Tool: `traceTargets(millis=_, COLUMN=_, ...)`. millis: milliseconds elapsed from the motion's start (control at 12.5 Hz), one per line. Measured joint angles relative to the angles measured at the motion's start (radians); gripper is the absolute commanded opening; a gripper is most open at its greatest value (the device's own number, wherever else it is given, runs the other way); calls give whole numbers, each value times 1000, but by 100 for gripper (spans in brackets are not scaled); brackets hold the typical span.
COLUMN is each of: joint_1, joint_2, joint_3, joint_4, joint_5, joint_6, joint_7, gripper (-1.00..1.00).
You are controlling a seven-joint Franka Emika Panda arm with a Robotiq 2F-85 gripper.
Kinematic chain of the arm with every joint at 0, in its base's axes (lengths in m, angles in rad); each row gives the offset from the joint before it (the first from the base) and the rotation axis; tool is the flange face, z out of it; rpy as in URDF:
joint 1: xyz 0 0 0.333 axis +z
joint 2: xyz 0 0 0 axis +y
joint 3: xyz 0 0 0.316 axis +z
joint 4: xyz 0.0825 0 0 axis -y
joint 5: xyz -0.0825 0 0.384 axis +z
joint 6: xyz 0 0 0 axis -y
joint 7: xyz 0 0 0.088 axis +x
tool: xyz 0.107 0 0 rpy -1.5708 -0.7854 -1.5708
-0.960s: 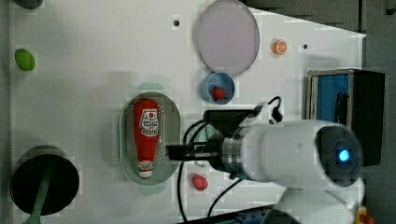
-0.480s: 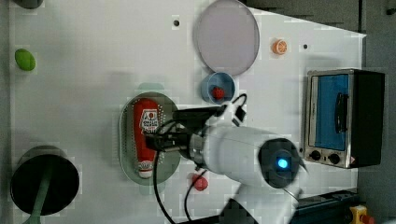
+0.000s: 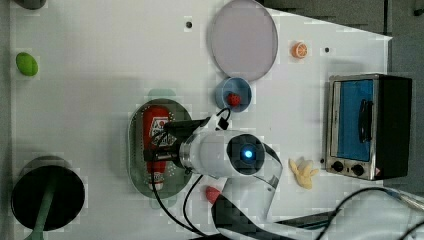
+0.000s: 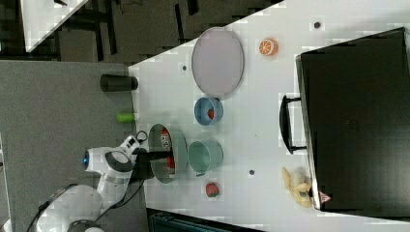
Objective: Pick ketchup from strainer and place it on the table
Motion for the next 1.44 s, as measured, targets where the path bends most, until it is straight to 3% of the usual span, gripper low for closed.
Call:
traceTargets(millis=240, joint_1=5, joint_2=67, joint_3=-14, joint_4=8, joint_5=-76, joint_6=28, joint_7=54, gripper=91)
traceTargets(millis=480, joint_1=28, joint_2=73, joint_3=-28, joint_4=23, joint_5=-84, joint_6=41, joint_7=68, gripper=21)
traceTargets(millis=960, joint_1=21, joint_2=-22, joint_3=-19, joint_4=16, joint_5=-59, joint_6=-14, joint_7=90, gripper=21)
traceTargets(millis=1280, joint_1=-26, joint_2=-224, joint_3=60, joint_4=33, joint_5=155, joint_6=-117, joint_7=91, gripper=21)
traceTargets(millis=1440, joint_1=-54, joint_2=-332, joint_3=98, joint_4=53, joint_5=194, joint_6=-201, joint_7=91, gripper=21)
